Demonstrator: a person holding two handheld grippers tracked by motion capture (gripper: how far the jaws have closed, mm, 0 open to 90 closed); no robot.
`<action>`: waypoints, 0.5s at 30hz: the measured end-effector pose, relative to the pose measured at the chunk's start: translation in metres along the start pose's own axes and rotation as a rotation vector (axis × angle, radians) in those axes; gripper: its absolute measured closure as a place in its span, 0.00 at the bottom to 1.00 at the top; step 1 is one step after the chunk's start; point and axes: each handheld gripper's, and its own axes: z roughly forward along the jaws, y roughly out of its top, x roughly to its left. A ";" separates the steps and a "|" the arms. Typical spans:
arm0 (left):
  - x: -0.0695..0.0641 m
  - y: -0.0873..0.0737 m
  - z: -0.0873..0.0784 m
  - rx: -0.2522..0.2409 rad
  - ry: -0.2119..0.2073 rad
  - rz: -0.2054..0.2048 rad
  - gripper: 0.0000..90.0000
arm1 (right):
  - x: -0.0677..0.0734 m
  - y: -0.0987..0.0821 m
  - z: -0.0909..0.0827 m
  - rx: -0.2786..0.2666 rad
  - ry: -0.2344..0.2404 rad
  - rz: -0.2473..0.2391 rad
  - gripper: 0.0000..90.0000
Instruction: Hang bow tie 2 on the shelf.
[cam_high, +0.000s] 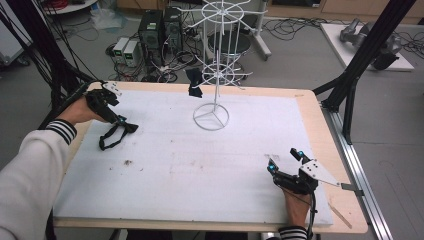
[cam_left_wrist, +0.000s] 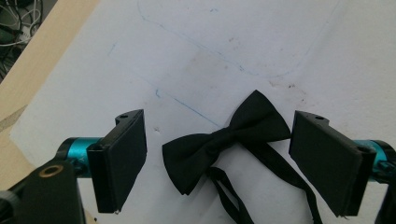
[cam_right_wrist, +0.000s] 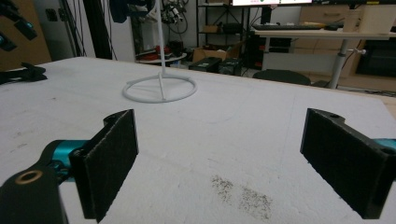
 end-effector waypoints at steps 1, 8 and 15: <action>0.000 0.000 0.003 0.012 0.002 0.014 0.22 | 0.000 0.000 0.000 0.000 -0.002 -0.001 0.12; 0.002 -0.002 0.016 0.077 0.000 0.069 0.26 | 0.000 0.000 0.001 0.001 -0.003 -0.001 0.12; 0.004 -0.005 0.026 0.131 -0.029 0.132 0.35 | 0.000 0.000 0.000 0.004 -0.005 0.004 0.12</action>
